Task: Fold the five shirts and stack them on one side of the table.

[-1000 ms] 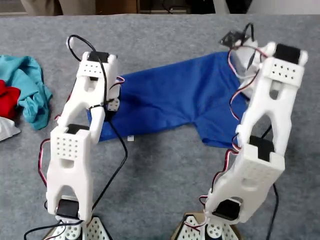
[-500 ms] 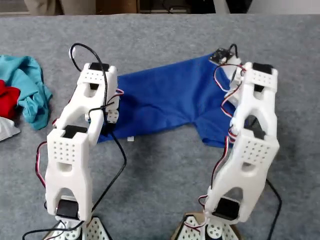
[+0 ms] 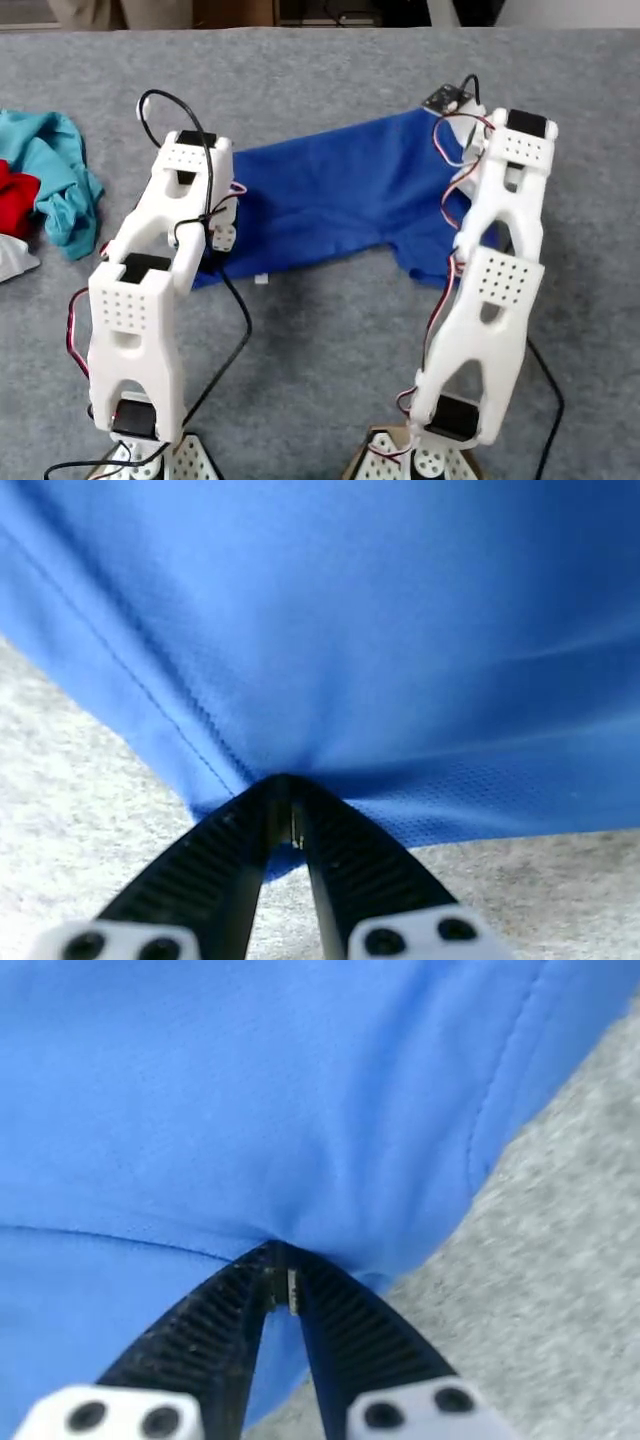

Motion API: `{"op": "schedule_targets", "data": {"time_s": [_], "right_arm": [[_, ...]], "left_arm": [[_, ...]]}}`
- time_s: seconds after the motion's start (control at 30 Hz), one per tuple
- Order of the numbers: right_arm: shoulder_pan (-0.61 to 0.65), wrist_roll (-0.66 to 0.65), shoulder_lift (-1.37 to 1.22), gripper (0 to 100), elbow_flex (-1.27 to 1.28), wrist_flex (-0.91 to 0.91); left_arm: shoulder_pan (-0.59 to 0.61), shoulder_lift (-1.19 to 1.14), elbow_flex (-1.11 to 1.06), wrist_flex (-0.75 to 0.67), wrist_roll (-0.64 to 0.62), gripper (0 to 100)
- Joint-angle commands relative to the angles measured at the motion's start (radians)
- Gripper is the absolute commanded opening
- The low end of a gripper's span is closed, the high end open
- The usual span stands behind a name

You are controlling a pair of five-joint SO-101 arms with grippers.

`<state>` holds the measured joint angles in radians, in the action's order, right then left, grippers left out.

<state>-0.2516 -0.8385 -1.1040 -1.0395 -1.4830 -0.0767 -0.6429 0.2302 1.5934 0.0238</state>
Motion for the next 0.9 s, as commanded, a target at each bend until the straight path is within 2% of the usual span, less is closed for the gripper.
{"op": "schedule_targets", "data": {"time_s": [0.0, 0.43, 0.7, 0.87], "right_arm": [[-0.022, 0.012, -0.048, 0.5, -0.145, -0.034], [-0.022, 0.014, -0.143, 0.5, -0.377, -0.161], [-0.001, 0.014, -0.139, 0.5, -0.547, -0.305], [0.015, 0.017, -0.137, 0.5, -0.607, -0.304]], "left_arm": [[0.009, 0.022, -0.04, 0.023, 0.006, 2], [0.005, 0.024, -0.098, 0.058, 0.044, 2], [0.006, 0.183, 0.014, 0.091, 0.04, 2], [0.008, 0.286, 0.147, 0.098, 0.038, 2]]}}
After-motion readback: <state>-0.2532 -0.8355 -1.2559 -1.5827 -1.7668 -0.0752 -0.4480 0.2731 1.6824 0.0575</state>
